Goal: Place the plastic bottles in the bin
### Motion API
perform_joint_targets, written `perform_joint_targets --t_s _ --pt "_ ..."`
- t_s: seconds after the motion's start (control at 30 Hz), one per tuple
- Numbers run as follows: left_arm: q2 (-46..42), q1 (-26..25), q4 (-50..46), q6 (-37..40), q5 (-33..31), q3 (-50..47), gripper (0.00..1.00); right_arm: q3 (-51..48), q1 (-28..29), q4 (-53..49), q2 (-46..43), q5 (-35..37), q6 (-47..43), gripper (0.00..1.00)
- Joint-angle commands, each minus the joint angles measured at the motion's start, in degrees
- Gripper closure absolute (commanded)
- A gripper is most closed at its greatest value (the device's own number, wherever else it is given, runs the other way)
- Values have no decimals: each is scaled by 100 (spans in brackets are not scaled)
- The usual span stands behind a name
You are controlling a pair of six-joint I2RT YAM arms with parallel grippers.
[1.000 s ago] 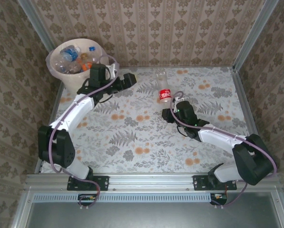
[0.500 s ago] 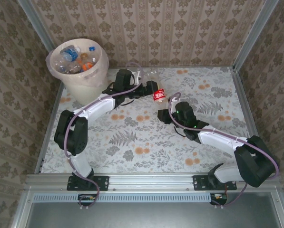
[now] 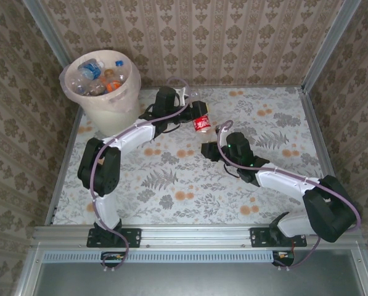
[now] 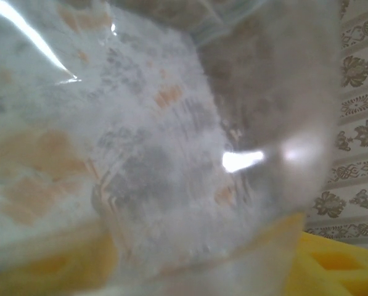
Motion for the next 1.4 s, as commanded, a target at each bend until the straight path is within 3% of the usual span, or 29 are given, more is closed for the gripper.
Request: perform_joint_targets --t_s 0.0,0.2,0.33,0.73,1.37 --pt "100 47 5 -80 -67 133 38 122 54 203 -13 -337 -107 57" --pt "13 215 -93 -67 -200 51 43 -27 36 -93 -313 -172 -325 19" --pt "-114 304 -367 129 -383 52 44 -165 27 -194 -682 163 -520 1" --pt "-804 531 -1398 922 -1145 29 44 -601 -6 -169 -1476 2721 -471 0" --pt "-1954 643 -3074 1990 -2243 680 44 -553 -113 -198 -1051 2700 -142 0"
